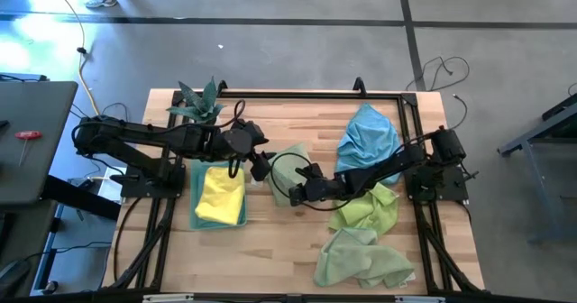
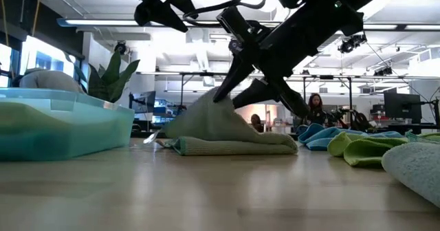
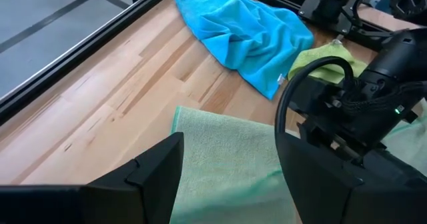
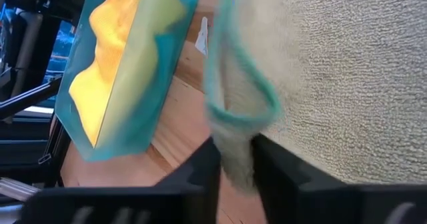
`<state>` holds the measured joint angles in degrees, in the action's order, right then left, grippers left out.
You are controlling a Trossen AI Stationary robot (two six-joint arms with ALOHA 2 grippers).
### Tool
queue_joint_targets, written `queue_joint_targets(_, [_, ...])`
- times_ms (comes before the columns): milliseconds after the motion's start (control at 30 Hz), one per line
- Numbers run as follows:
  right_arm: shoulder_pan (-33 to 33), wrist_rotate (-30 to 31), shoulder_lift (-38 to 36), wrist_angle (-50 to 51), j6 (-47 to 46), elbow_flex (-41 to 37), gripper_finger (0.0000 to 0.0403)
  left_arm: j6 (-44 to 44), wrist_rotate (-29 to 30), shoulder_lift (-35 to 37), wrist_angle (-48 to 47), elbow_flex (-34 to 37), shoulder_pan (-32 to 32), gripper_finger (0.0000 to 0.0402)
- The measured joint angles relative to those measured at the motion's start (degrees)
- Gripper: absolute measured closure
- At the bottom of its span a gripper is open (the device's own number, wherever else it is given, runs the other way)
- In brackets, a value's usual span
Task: Fold microfiber towels
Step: Fold the top green microfiber towel, then put the top green microfiber towel into the green bin
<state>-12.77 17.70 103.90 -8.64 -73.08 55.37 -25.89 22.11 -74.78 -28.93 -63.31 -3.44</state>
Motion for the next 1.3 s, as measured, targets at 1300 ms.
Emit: queue_joint_targets(1300, [9.15,-12.02,-22.27,59.67,19.57,-2.77,0.0196,-9.92,-4.89,-24.15,9.77,0.04,7.62,0.0170])
